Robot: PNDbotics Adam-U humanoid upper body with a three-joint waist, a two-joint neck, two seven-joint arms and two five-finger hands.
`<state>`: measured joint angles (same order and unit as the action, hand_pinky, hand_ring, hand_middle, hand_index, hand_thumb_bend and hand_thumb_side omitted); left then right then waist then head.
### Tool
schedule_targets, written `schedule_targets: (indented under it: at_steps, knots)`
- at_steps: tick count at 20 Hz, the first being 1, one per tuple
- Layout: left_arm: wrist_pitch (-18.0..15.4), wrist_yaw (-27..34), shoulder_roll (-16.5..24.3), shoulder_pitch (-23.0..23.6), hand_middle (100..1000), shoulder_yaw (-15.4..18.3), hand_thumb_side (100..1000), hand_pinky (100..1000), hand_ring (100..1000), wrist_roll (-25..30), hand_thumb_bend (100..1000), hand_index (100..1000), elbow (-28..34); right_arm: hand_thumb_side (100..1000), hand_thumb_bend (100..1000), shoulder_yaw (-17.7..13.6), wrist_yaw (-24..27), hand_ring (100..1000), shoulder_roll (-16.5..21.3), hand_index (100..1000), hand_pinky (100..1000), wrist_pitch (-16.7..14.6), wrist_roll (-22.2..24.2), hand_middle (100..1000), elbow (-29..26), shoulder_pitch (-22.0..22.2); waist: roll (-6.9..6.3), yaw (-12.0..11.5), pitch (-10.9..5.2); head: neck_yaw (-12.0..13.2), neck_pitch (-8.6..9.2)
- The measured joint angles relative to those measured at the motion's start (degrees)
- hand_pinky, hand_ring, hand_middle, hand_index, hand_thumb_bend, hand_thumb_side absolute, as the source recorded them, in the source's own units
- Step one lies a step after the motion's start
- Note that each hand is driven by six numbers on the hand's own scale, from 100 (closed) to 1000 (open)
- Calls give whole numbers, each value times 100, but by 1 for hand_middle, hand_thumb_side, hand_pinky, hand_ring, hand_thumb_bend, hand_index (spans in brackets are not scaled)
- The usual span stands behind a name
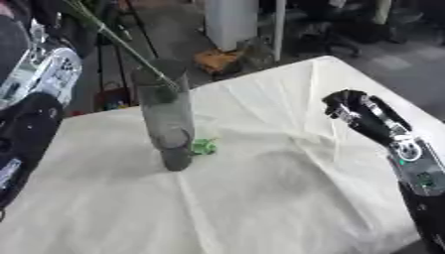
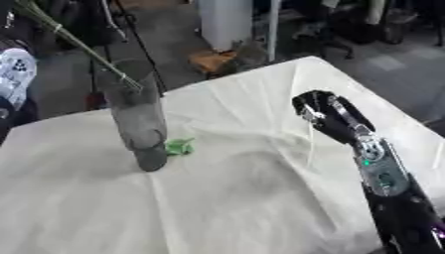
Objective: Arrange flowers into the vase.
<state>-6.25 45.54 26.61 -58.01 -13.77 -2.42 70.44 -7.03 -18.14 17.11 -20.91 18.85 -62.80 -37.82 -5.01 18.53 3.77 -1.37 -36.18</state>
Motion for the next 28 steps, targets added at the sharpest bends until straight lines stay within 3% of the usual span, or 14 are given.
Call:
schedule_targets:
  at_steps: [7,21,28]
  knots:
    - [26,-210,75,2,100,-15,858,100,100,85,695,100,-93,773,349,0,0,642,51,727,634,26,31,528,-37,8,-99,36,-9,-43,0]
    - [4,-294,151,1,100,-26,850,100,100,96,700,100,-134,775,345,0,0,643,83,727,634,34,39,528,-39,39,-100,28,-31,-58,0]
    - [-261,-171,238,-2,100,106,832,100,100,-191,716,100,-28,776,344,-4,0,643,83,727,634,35,38,528,-39,52,-89,18,-56,-72,0]
